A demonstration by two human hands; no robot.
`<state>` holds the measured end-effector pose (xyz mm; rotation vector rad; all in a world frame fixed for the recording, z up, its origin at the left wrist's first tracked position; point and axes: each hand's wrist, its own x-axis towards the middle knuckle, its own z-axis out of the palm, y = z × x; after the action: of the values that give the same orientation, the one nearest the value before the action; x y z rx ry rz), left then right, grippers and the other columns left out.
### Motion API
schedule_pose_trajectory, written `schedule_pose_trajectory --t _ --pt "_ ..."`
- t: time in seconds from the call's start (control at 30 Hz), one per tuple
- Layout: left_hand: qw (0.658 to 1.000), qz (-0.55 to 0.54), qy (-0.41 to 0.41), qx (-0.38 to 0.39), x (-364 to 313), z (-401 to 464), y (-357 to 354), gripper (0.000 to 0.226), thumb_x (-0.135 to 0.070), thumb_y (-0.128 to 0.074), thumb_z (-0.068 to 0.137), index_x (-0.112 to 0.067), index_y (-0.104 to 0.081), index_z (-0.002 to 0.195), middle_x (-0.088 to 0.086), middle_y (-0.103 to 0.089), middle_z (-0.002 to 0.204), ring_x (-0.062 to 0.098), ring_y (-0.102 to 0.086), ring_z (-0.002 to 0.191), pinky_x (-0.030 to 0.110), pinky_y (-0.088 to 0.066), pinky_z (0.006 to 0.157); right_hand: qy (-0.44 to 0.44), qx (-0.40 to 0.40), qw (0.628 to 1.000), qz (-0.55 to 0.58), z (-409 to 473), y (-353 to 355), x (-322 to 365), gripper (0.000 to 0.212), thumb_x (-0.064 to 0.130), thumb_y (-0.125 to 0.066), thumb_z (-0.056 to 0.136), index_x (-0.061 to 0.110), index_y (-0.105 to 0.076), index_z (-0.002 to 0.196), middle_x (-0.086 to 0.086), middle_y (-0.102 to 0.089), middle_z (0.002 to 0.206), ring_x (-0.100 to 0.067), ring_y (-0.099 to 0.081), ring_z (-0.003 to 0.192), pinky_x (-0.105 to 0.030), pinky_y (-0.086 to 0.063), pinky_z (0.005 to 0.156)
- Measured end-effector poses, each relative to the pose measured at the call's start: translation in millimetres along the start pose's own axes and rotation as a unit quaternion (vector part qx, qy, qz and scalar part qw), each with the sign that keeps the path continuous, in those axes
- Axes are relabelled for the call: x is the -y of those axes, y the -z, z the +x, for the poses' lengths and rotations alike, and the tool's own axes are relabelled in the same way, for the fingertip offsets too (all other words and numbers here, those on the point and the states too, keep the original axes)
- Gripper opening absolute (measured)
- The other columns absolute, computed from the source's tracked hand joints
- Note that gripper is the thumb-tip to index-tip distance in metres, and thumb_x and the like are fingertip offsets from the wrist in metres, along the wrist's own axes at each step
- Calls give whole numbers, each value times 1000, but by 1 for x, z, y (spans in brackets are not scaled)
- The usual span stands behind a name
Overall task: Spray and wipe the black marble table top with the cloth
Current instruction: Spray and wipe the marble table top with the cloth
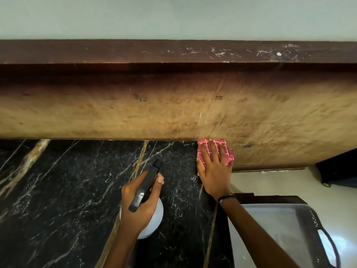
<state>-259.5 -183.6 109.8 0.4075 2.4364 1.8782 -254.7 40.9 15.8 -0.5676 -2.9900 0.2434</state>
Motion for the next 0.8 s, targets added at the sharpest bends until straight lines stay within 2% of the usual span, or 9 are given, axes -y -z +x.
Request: schedule_pose_trajectory --t 0.1,0.2,0.37,0.47,0.53,0.6,0.63,0.73,0.8 --pt "1000 2 -9 6 -3 0 -4 30 -39 -56 84 -13 -65 74 -5 -50 47 4 -41 39 20 -35 43 -6 31 1000 -2 34 5 -2 62 54 -15 90 28 -38 142 -7 -44 145 -35 -38 133 -72 -32 97" --pt "1000 6 -17 0 -6 0 -5 30 -35 -57 85 -9 -65 73 4 -55 53 15 -49 44 29 -41 46 -13 56 998 -14 57 9 2 71 54 -3 85 26 -43 137 -7 -49 135 -34 -40 126 -71 -25 101" --pt "1000 -10 -19 -5 -8 -2 -2 25 -34 -56 85 -13 -62 74 15 -60 63 29 -57 56 43 -45 56 13 30 998 -56 52 5 14 57 48 -16 92 21 -51 128 -9 -57 125 -35 -47 119 -74 -17 101" --pt "1000 -18 -4 -8 -10 -1 -3 30 -36 -56 84 -9 -62 74 17 -60 64 32 -57 57 44 -46 57 36 -9 999 -34 46 3 38 52 45 -22 92 20 -59 119 -7 -62 115 -34 -53 114 -75 -22 99" --pt "999 -37 18 -17 -9 -2 2 34 -40 -56 84 -8 -64 73 5 -60 57 20 -56 50 36 -44 49 52 -19 998 -19 41 -1 65 50 44 -24 92 21 -58 120 -6 -62 115 -33 -53 113 -74 -23 98" --pt "996 -66 38 -34 -5 -3 14 30 -42 -56 83 -15 -66 76 -8 -58 50 2 -52 44 15 -39 48 64 -20 998 -15 38 -8 95 50 43 -24 93 21 -56 125 -6 -61 118 -32 -53 115 -74 -21 100" --pt "995 -77 46 -43 -3 -4 22 30 -44 -57 82 -17 -67 76 -9 -57 49 1 -50 42 12 -37 48 64 -20 998 -11 38 -10 109 51 43 -25 92 21 -55 126 -6 -60 118 -32 -53 115 -74 -20 101" --pt "994 -66 48 -67 7 -7 64 31 -44 -61 80 -14 -68 74 3 -55 50 7 -46 41 24 -39 45 63 -26 998 -6 37 -20 155 52 42 -25 91 22 -54 128 -6 -60 118 -32 -53 115 -75 -18 102" --pt "994 -53 49 -80 16 -9 98 21 -35 -63 83 -17 -68 75 -3 -58 50 4 -50 43 19 -41 48 57 -36 998 -4 36 -25 183 51 43 -25 91 22 -55 127 -6 -60 118 -32 -53 114 -76 -20 101"
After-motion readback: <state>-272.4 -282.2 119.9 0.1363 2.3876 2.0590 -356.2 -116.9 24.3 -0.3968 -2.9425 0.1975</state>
